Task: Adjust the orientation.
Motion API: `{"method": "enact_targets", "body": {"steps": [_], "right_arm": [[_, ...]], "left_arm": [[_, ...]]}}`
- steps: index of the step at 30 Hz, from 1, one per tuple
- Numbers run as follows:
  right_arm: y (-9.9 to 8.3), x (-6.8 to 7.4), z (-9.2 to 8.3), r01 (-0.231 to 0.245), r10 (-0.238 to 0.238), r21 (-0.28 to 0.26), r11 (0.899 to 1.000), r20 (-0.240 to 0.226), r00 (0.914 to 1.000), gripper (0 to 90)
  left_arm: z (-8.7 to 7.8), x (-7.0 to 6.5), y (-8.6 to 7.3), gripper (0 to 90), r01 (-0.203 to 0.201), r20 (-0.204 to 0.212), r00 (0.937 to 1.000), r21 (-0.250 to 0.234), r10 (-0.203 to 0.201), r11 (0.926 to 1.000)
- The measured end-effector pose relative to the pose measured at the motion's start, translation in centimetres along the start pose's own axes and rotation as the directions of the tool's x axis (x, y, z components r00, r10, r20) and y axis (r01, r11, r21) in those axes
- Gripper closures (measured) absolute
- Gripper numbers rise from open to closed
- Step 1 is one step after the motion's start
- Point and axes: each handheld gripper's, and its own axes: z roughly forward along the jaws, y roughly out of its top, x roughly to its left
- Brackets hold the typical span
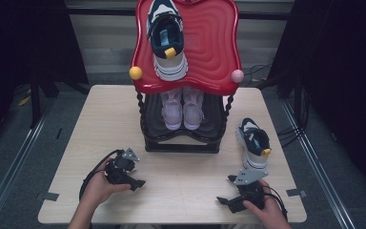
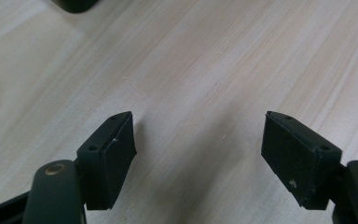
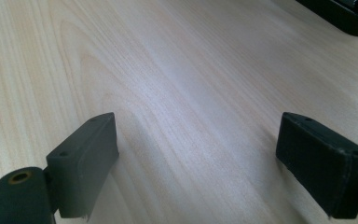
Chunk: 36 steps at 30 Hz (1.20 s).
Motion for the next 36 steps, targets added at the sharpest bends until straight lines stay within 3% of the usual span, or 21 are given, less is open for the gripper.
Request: {"method": "enact_targets", "body": {"steps": [7,10,17,24,25,26,32,36], "right_arm": [[0.0,0.0,0.0,0.0,0.0,0.0,1.0,0.003,1.0,11.7],[0.0,0.0,0.0,0.0,0.0,0.0,1.0,0.003,1.0,11.7],[0.0,0.0,0.0,-0.003,0.003,0.001,1.0,0.006,1.0,11.7],[0.0,0.1,-0.1,-0.004,0.004,0.0,1.0,0.008,1.0,11.5],[-0.1,0.1,-0.1,0.001,-0.001,0.001,1.0,0.006,1.0,11.5],[-0.1,0.2,-0.1,0.002,-0.002,0.0,1.0,0.005,1.0,11.6],[0.4,0.1,-0.6,0.02,-0.02,0.042,0.999,-0.007,0.9998,12.6],[0.8,-0.2,-1.3,0.008,-0.007,0.049,0.999,-0.017,0.9998,12.7]], "left_arm": [[0.9,-0.5,-0.4,23.3,-0.03,-0.036,0.9989,-0.048,0.029,0.9984],[1.1,-0.6,-0.7,19.6,-0.025,-0.04,0.999,-0.081,0.022,0.9964],[1.4,-0.6,-1.9,15.3,-0.026,-0.045,0.9988,-0.187,0.018,0.982],[1.5,-0.6,-2.7,14.2,-0.036,-0.052,0.9984,-0.239,0.025,0.9703],[1.6,-0.6,-2.8,14.0,-0.034,-0.048,0.9986,-0.258,0.022,0.9656],[1.5,-0.6,-2.9,13.4,-0.04,-0.052,0.9982,-0.251,0.028,0.9672],[1.7,-0.7,-3.3,11.4,-0.046,-0.051,0.9982,-0.29,0.032,0.9559],[1.7,-0.7,-3.4,10.9,-0.05,-0.054,0.9979,-0.29,0.036,0.9558]]}}
